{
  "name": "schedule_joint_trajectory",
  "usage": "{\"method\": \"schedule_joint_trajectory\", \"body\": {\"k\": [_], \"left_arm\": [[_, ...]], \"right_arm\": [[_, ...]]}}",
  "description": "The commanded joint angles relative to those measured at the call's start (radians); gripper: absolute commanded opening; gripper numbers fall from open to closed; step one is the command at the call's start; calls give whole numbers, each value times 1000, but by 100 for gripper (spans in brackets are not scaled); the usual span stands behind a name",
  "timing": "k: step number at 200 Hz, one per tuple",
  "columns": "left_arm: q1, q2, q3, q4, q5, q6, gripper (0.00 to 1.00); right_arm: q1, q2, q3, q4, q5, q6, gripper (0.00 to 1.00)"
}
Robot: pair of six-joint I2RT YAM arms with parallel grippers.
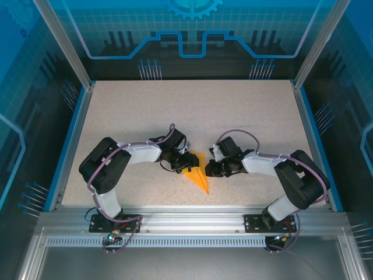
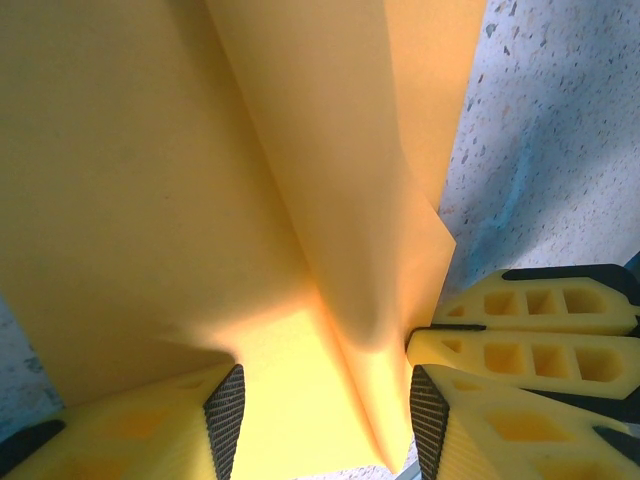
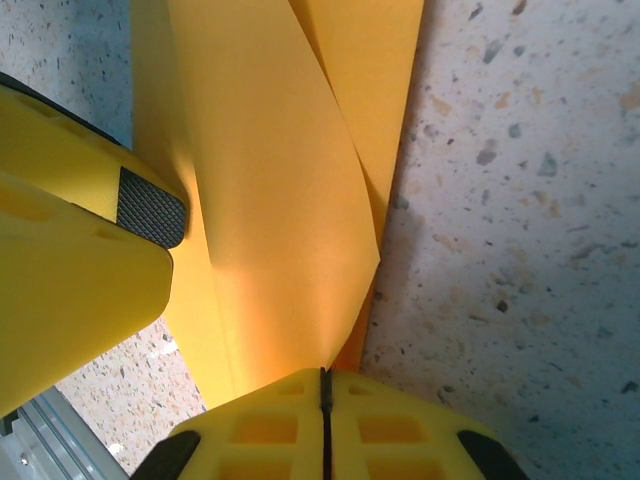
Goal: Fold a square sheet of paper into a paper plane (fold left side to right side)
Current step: Fourth fold the wing at the center of the table.
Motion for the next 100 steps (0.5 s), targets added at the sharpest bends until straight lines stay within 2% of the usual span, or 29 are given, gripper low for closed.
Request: {"method": "schedule_joint_trajectory", "body": {"k": [1,100], "left_arm": [[-5,-9,-3,-68,-35,10,52],[-6,-6,2,-72,-35,14,52]], "right_arm": [[15,22,14,-5,7,-8,8],[18,28,23,0,7,-10,8]]}}
